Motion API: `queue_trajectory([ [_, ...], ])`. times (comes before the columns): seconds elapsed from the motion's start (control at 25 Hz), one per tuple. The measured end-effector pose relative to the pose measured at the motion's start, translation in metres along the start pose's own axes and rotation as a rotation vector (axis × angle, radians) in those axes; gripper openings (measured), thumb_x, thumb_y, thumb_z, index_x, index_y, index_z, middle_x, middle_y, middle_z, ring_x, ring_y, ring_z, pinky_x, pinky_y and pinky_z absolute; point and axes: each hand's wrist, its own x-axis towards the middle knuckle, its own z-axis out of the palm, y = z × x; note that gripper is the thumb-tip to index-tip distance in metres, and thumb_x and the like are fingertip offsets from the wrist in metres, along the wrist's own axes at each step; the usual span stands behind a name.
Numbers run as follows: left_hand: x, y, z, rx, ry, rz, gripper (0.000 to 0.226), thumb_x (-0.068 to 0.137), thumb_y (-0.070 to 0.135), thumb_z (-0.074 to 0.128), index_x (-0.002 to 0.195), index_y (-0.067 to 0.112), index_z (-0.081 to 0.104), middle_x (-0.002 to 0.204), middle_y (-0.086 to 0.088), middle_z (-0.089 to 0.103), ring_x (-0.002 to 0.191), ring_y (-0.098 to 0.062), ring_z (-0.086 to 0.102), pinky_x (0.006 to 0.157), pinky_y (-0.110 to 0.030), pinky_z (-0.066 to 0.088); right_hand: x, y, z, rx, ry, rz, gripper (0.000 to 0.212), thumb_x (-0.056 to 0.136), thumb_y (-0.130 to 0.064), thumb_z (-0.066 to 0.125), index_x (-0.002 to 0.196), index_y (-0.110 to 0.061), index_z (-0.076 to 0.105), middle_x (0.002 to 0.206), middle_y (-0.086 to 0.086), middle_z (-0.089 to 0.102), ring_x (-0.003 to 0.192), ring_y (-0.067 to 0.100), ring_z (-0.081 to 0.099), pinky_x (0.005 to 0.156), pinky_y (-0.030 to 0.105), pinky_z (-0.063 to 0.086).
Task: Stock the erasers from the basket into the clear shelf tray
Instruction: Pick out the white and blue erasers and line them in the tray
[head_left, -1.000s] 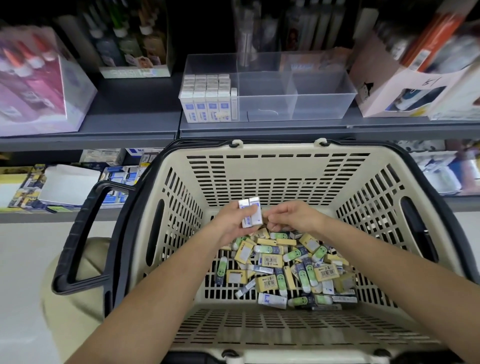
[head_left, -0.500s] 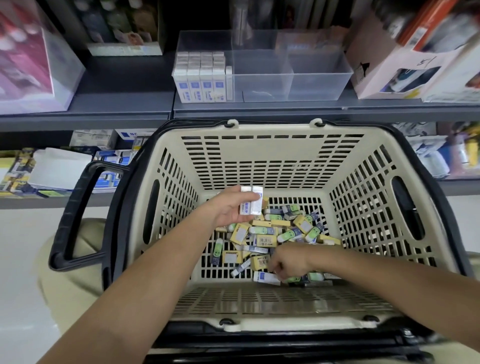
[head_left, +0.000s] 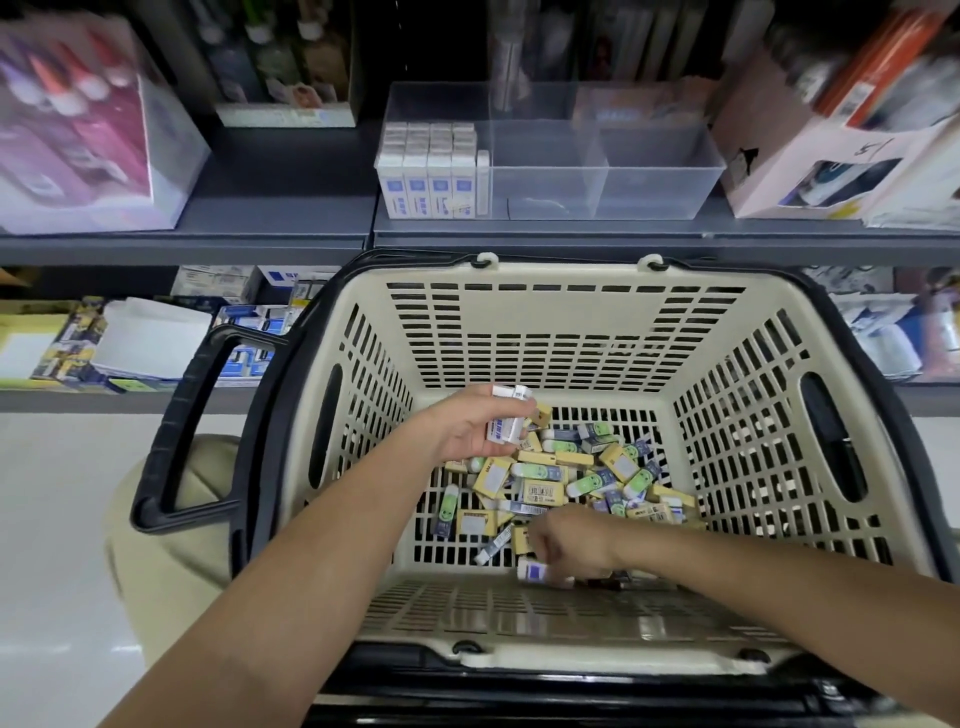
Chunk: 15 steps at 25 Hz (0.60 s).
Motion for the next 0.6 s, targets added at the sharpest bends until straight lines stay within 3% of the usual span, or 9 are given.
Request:
queue_trajectory([
  [0.12,-0.002,0.008,-0.001,0.051,0.024,0.016,0.034,0.087,0.012,0.063,0.118,0.002,0.057,0.103,-0.010,0.067,0.069,-0.013,0.055,0.061,-0.026,0.043,-0.008,0.007,-0.032,0.335,0.053,-0.036,0.025,0.086,-0.017,0.063,0.110,-0.017,0.056,0.081,-0.006,0.057,0.062,0.005,0.053,0.056,0.017,0.042],
  [0.2,-0.004,0.016,0.000,0.141,0.020,0.030,0.023,0.085,0.006,0.062,0.107,0.003,0.057,0.100,-0.015,0.064,0.073,-0.018,0.055,0.066,-0.030,0.041,-0.017,0.010,-0.058,0.523,0.156,-0.073,0.026,0.086,-0.014,0.063,0.108,-0.025,0.053,0.071,-0.006,0.058,0.053,0.001,0.055,0.047,0.015,0.041],
  [0.32,-0.013,0.034,0.006,0.302,0.019,0.139,0.011,0.085,0.009,0.066,0.088,0.011,0.056,0.074,-0.002,0.061,0.062,-0.012,0.055,0.059,-0.024,0.042,-0.029,0.011,-0.086,0.684,0.329,-0.143,0.042,0.085,-0.010,0.065,0.115,-0.034,0.049,0.060,-0.001,0.061,0.049,0.012,0.055,0.048,0.023,0.043],
  [0.44,-0.029,0.058,0.004,0.368,0.050,0.305,0.008,0.084,0.013,0.068,0.085,0.016,0.061,0.069,0.005,0.060,0.061,-0.008,0.055,0.058,-0.023,0.046,-0.041,0.010,-0.109,0.794,0.482,-0.201,0.036,0.084,-0.009,0.065,0.114,-0.026,0.054,0.061,0.001,0.065,0.054,0.022,0.056,0.053,0.032,0.044],
  [0.6,-0.049,0.090,-0.007,0.362,0.131,0.494,0.008,0.088,0.015,0.064,0.093,0.020,0.062,0.068,0.011,0.063,0.062,-0.003,0.057,0.058,-0.021,0.046,-0.055,0.000,-0.144,0.899,0.630,-0.252,0.026,0.080,-0.002,0.067,0.100,-0.009,0.052,0.069,0.003,0.069,0.056,0.009,0.064,0.052,0.020,0.050],
])
